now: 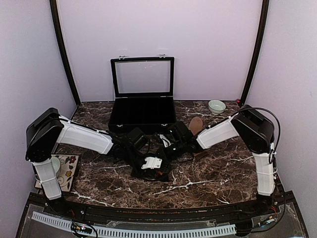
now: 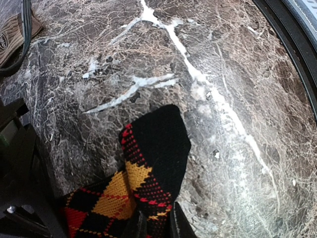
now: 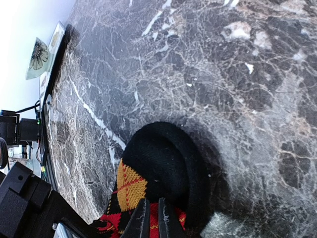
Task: Roll the socks
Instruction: Roll the sock at the center of the board.
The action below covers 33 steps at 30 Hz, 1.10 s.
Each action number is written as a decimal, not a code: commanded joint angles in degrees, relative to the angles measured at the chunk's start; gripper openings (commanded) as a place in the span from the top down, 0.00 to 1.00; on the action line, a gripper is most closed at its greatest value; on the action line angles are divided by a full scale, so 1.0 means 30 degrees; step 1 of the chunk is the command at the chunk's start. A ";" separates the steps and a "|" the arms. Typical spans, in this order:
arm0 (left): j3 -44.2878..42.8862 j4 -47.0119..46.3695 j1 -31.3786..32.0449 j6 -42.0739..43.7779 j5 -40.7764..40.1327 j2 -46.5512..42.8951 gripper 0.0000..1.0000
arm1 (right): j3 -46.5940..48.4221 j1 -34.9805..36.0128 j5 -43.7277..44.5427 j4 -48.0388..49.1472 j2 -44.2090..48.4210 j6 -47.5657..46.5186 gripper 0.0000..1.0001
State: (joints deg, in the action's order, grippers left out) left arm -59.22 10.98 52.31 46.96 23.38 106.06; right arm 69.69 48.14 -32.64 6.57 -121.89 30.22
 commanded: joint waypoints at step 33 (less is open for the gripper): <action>-0.3588 0.8635 -0.2163 -0.2929 0.5000 0.3669 0.92 | -0.6893 -0.1607 0.3723 0.1631 0.3490 -0.0870 0.90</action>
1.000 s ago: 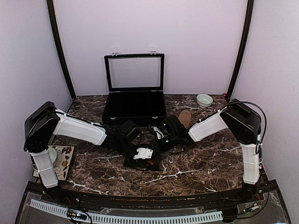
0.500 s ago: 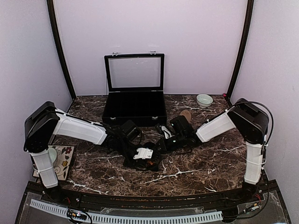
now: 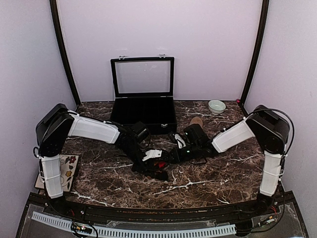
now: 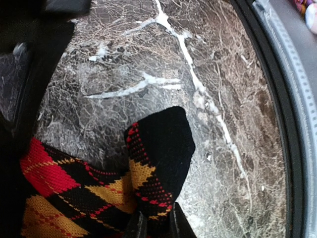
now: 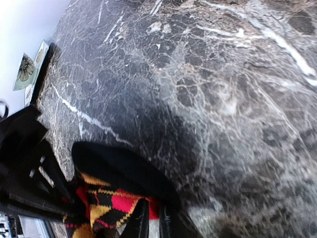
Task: Roll the socks
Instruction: Roll the sock at the center of the board.
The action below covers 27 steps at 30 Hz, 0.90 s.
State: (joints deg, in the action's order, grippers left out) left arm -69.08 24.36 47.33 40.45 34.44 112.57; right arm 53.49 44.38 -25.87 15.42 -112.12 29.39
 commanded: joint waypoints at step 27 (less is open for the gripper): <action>-0.2486 0.6858 -0.2063 -0.0854 0.4146 0.4720 0.91 | -0.7310 0.4109 -0.0684 0.0830 0.9606 -1.4541 0.08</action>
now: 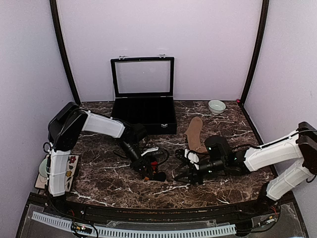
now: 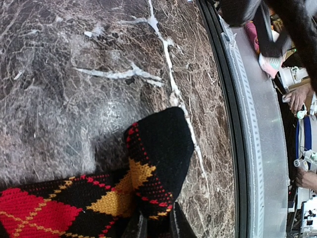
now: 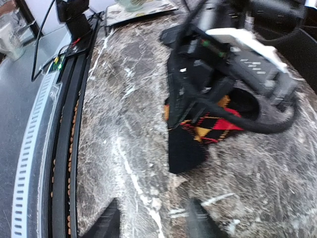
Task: Roll the socks
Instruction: Roll the sock at the center of the board.
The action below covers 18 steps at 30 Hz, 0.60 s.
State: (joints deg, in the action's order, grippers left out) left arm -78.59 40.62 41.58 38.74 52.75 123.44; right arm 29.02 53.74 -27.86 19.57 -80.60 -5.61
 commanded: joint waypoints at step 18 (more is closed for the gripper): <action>0.1457 0.0543 -0.0384 -0.0411 -0.2655 0.0361 0.90 | -0.0369 0.1836 1.1760 0.6605 -0.1173 0.3549 0.01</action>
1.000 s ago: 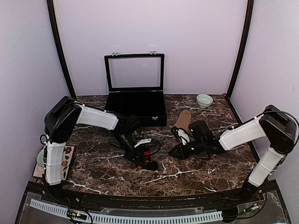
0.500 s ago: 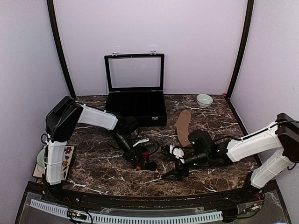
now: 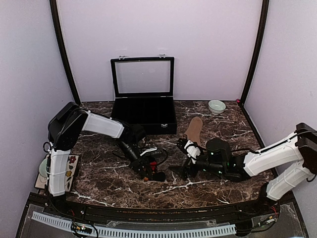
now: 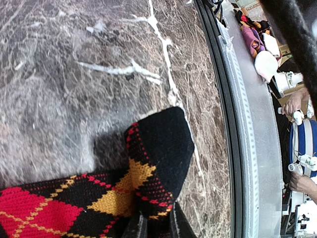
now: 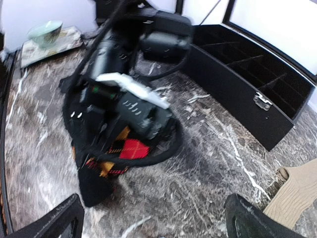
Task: Roll the socks
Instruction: Roll the sock at the center of the board.
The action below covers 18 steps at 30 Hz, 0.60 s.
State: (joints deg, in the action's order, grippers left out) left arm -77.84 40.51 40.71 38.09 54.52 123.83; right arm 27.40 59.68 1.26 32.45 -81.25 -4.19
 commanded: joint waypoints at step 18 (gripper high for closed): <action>0.1797 -0.0375 -0.0100 -0.0755 -0.3863 -0.0684 0.88 | 0.1278 0.0050 -0.8237 0.2558 -0.4293 -0.2853 0.25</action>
State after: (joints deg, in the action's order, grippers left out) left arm -74.78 37.34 40.71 36.12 52.31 121.12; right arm 27.88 59.59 -13.87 39.81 -89.45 -7.90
